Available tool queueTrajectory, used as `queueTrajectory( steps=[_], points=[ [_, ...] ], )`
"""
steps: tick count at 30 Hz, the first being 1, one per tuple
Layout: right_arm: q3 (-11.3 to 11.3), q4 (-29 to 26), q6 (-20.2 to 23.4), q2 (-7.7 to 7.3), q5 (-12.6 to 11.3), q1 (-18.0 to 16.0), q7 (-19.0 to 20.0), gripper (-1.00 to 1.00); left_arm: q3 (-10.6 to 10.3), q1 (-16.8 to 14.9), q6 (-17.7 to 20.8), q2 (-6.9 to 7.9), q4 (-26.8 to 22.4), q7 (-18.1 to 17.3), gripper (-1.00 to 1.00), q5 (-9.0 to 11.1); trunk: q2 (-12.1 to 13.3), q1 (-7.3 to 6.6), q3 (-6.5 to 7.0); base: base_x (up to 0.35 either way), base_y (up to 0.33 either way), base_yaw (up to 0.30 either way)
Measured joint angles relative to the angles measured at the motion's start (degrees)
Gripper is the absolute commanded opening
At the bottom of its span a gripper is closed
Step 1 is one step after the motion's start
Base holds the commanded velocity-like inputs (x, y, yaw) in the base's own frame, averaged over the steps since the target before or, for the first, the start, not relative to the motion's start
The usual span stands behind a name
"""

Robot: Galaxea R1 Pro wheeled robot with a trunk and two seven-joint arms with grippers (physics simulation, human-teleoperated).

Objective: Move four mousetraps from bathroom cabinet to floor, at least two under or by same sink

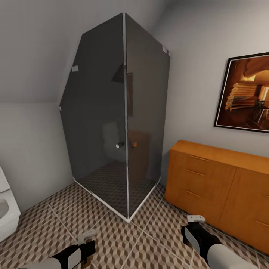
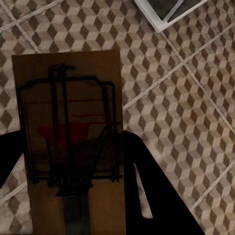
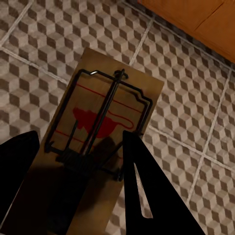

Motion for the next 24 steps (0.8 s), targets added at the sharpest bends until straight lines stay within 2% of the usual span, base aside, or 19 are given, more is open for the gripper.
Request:
queueTrajectory(
  steps=[1, 3, 4, 6, 7, 8, 14, 24],
  points=[
    [0.02, 0.36, -0.01, 0.00, 0.04, 0.00, 0.03, -1.00, 0.00, 0.00, 0.00, 0.01, 0.00, 0.00, -1.00, -0.01, 0.00, 0.00, 0.00, 0.000, 0.000, 0.300],
    [0.04, 2.88, -0.94, 0.17, 2.02, 0.00, 0.13, -1.00, 0.00, 0.00, 0.01, 0.04, 0.00, 0.00, -1.00, 0.01, 0.00, 0.00, 0.00, 0.000, 0.000, 0.300],
    [0.04, 4.64, -2.62, 0.79, 4.08, 0.01, 1.61, -1.00, 0.00, 0.00, 0.00, 0.08, 0.00, 0.01, -1.00, 0.02, 0.00, 0.00, 0.00, 0.000, 0.000, 0.300],
    [0.02, 6.59, -3.85, 1.25, 6.96, 0.00, 6.23, -1.00, 0.00, 0.00, 0.00, 0.10, 0.00, 0.04, -1.00, 0.02, 0.00, 0.00, 0.00, 0.000, 0.000, 0.300],
    [0.00, 7.30, -4.27, 1.23, 9.04, 0.00, 10.77, -1.00, 0.00, 0.00, 0.01, 0.10, 0.00, 0.07, -1.00, 0.02, 0.00, 0.00, 0.00, 0.000, 0.000, 0.300],
    [0.00, 7.45, -4.34, 1.17, 9.62, -0.01, 12.11, -1.00, 0.00, 0.00, 0.01, 0.10, 0.00, 0.09, -1.00, 0.03, -0.01, 0.00, 0.00, 0.000, 0.000, 0.300],
    [-0.02, 7.82, -4.46, 1.20, 10.39, -0.01, 14.98, -1.00, 0.00, 0.00, 0.08, 0.10, 0.00, 0.09, -1.00, 0.00, 0.00, 0.00, 0.00, 0.000, 0.000, 0.300],
    [-0.02, 7.84, -4.52, 1.16, 10.52, -0.01, 15.22, -1.00, 0.00, 0.02, 0.01, 0.10, 0.00, 0.10, -1.00, 0.02, 0.00, 0.00, 0.00, 0.000, 0.000, 0.300]
  ],
)
